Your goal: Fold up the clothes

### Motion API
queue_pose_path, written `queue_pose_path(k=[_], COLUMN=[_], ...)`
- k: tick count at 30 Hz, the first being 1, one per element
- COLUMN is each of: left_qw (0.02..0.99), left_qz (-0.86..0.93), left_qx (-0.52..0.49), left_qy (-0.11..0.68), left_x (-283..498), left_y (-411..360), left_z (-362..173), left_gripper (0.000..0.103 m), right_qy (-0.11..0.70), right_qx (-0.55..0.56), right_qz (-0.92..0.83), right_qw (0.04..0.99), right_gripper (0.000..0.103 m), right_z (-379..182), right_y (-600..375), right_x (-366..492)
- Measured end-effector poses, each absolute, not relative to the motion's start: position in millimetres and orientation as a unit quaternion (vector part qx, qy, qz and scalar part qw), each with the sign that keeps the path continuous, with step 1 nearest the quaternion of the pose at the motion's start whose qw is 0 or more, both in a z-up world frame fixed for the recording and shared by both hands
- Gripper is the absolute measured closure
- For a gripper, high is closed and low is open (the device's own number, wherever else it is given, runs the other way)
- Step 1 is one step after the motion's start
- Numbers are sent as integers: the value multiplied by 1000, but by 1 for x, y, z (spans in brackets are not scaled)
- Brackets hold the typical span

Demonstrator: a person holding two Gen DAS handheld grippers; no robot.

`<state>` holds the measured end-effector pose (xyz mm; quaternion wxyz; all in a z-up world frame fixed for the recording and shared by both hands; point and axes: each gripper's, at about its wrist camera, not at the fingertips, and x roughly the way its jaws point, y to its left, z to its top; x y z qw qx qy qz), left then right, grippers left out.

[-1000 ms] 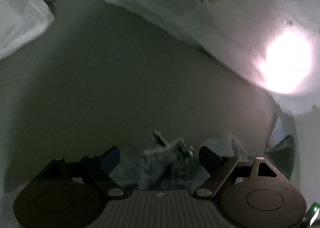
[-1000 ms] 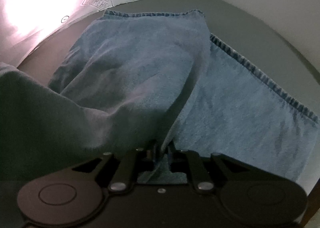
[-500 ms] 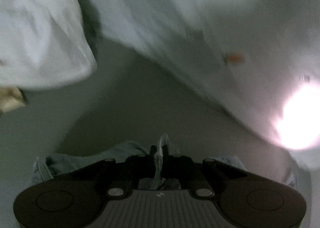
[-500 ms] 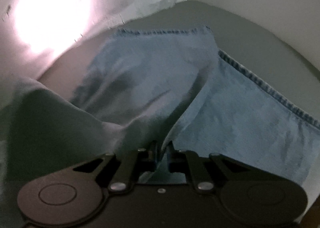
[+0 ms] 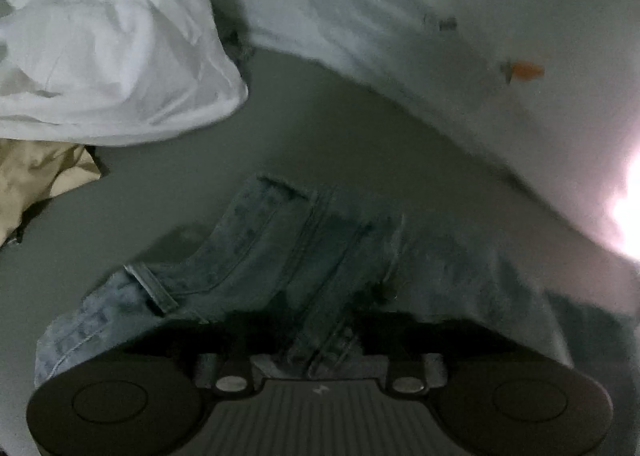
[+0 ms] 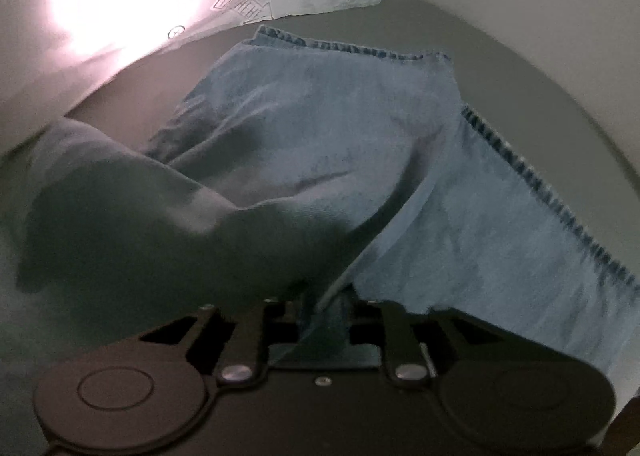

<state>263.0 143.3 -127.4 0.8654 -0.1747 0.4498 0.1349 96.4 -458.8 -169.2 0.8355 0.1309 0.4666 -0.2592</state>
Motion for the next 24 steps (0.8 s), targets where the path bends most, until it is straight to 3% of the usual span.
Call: queue_pose_path(k=[5, 14, 24], left_qw=[878, 860, 850], left_qz=[145, 136, 116], left_qx=[-178, -140, -135], left_qy=[419, 471, 496], left_x=[280, 347, 364], left_y=[177, 192, 186], left_z=[-121, -175, -189], left_gripper=[41, 41, 28], right_qy=[483, 510, 534], right_qx=[130, 37, -26], right_qz=[-268, -278, -301], right_qw=[824, 813, 789], right_gripper=[68, 59, 58], right_z=[-179, -184, -188], right_y=[-461, -444, -430], right_x=[103, 124, 139])
